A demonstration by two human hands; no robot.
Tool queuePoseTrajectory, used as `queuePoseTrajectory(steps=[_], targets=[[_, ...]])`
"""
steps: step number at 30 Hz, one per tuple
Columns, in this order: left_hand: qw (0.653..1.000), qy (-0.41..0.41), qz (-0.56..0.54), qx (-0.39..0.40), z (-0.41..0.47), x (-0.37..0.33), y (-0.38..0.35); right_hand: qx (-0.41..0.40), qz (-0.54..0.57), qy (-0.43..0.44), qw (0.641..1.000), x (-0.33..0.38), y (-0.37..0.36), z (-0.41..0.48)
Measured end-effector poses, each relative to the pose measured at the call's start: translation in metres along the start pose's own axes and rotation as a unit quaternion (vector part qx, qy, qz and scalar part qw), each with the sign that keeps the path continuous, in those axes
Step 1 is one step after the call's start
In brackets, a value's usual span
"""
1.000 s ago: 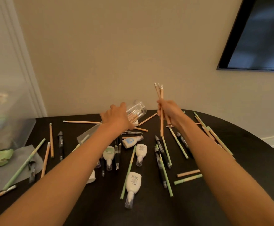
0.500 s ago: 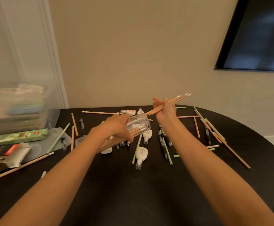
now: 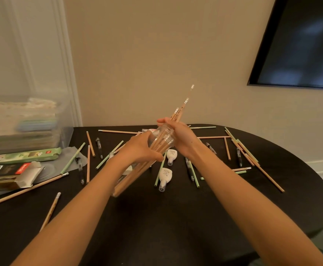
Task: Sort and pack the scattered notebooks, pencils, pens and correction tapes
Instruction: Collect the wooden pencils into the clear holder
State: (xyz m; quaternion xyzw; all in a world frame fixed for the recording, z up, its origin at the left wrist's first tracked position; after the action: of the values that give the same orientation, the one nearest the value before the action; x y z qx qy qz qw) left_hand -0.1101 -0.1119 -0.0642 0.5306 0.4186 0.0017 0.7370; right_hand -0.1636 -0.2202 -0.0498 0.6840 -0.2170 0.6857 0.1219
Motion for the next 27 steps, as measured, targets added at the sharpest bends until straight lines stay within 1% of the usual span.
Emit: queuePoseTrajectory(steps=[2,4,7,10,12,16,20,24,27], targets=[[1.000,0.004,0.014,-0.015,0.000,0.001,0.001,0.006,-0.018,0.002,1.000,-0.002,-0.001,-0.002],[0.999,-0.002,0.029,-0.021,0.000,-0.001,-0.001,0.001,-0.001,0.000,1.000,-0.003,0.002,-0.003],[0.999,-0.008,0.035,-0.021,0.001,-0.004,-0.002,0.018,-0.002,-0.006,1.000,-0.001,0.002,-0.004],[0.999,-0.009,0.034,-0.007,0.001,-0.005,-0.003,0.017,-0.095,-0.001,0.995,0.003,0.003,-0.006],[1.000,-0.008,0.021,-0.015,0.001,-0.005,-0.004,0.039,-0.129,0.006,0.991,0.004,0.005,-0.009],[0.999,0.008,-0.010,-0.049,0.001,-0.001,-0.005,0.088,-0.095,-0.001,0.992,0.004,0.004,-0.012],[0.998,0.036,-0.014,-0.051,0.003,0.000,-0.006,0.086,-0.081,0.014,0.993,0.010,0.000,-0.009],[0.997,0.046,0.013,-0.052,0.006,0.002,-0.005,0.091,-0.106,0.011,0.990,0.007,0.001,-0.008],[0.998,0.047,-0.001,-0.047,0.007,0.004,-0.009,0.049,-0.127,0.005,0.991,0.007,0.002,-0.005]])
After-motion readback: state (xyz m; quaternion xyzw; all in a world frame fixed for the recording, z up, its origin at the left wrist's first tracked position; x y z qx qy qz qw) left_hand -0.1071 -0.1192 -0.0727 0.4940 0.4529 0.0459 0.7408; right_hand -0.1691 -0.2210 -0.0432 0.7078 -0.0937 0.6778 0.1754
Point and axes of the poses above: each hand's wrist, its own z-axis towards the middle knuckle, its own y-axis out of the back of the hand, x = y × z, the point moved 6 cm from there along z, towards the middle knuckle, and after that the axes turned 4 degrees about -y, right-handed, at the moved point
